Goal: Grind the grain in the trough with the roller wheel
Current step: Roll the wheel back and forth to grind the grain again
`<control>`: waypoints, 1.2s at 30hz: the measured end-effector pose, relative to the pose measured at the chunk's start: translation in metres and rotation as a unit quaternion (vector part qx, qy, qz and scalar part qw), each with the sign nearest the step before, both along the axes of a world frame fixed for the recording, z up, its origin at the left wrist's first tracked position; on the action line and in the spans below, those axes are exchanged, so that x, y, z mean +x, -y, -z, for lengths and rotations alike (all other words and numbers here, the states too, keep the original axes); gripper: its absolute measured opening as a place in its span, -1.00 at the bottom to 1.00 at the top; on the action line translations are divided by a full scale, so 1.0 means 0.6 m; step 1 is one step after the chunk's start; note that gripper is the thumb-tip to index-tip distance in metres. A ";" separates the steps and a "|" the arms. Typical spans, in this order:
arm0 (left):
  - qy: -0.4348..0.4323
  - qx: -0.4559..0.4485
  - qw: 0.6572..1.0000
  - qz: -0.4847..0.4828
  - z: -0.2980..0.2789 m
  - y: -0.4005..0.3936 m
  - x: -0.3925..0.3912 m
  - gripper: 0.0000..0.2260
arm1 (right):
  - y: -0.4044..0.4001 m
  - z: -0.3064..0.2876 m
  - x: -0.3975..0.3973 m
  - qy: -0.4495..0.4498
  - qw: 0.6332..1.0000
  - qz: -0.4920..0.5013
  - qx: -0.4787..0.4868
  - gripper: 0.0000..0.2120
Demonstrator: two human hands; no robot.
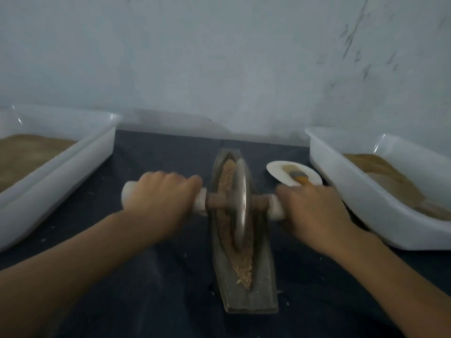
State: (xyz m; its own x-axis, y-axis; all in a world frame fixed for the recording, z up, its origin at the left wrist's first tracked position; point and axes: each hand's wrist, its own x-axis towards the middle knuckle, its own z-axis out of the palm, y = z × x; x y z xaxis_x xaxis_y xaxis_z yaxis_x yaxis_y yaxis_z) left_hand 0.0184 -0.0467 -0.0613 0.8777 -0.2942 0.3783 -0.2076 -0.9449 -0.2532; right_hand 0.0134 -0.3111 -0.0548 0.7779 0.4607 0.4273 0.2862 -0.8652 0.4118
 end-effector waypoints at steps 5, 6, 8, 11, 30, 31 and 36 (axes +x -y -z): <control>0.022 0.042 0.998 0.034 -0.009 -0.007 -0.065 -0.55 | 0.027 -0.003 -0.051 -0.033 0.997 -0.067 0.030 -0.48; 0.023 0.036 0.999 0.020 -0.004 -0.005 -0.056 -0.59 | 0.024 -0.002 -0.042 -0.036 0.997 -0.057 0.031 -0.47; 0.011 0.006 1.000 -0.013 0.000 0.003 -0.025 -0.68 | 0.013 0.005 -0.003 -0.018 0.999 -0.029 0.021 -0.53; 0.014 -0.010 0.999 -0.036 -0.004 0.012 0.040 -0.79 | -0.005 0.021 0.080 -0.034 0.998 0.015 0.049 -0.73; 0.060 -0.001 0.993 0.103 -0.016 0.001 -0.049 -0.51 | 0.018 0.019 -0.036 -0.145 0.986 0.023 0.081 -0.56; 0.044 0.020 0.996 0.071 -0.018 0.007 -0.032 -0.52 | 0.016 0.019 -0.021 -0.157 0.984 0.029 0.084 -0.58; 0.061 -0.016 0.997 -0.035 -0.001 0.022 0.093 -0.78 | -0.009 0.011 0.104 -0.093 0.990 0.050 0.090 -0.73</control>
